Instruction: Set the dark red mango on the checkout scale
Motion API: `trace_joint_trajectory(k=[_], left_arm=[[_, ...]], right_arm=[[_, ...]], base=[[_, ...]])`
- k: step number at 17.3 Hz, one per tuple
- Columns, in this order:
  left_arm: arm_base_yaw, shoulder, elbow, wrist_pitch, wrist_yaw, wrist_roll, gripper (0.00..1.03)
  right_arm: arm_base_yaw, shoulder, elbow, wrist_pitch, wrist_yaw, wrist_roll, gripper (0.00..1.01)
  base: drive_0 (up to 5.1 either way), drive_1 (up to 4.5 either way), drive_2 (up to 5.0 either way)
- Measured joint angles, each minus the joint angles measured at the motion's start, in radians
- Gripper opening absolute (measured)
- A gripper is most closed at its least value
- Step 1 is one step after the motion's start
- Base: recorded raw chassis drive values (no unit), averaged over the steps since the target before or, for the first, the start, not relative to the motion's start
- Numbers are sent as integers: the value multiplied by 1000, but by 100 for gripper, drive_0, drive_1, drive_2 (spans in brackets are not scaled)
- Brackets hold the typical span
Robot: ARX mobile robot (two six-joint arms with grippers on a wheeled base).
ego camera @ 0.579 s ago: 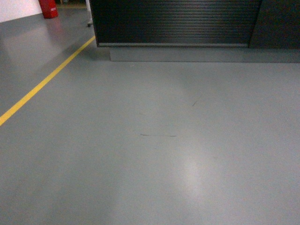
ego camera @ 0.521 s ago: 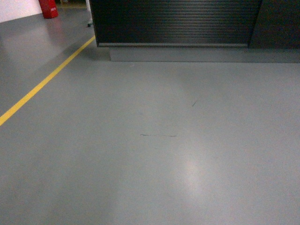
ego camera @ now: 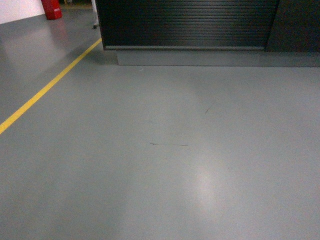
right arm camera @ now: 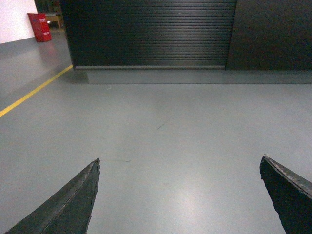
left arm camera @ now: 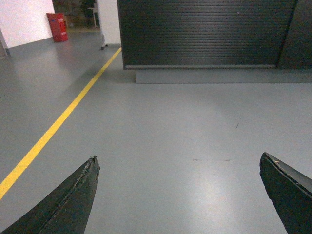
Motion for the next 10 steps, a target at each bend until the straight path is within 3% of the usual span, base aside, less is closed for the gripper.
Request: trace_joint_trajectory(k=[10], left_arm=[[0,0,0,0,0,0,98]], right_arm=[[0,0,0,0,0,0,98]], base=[[0,0,0]])
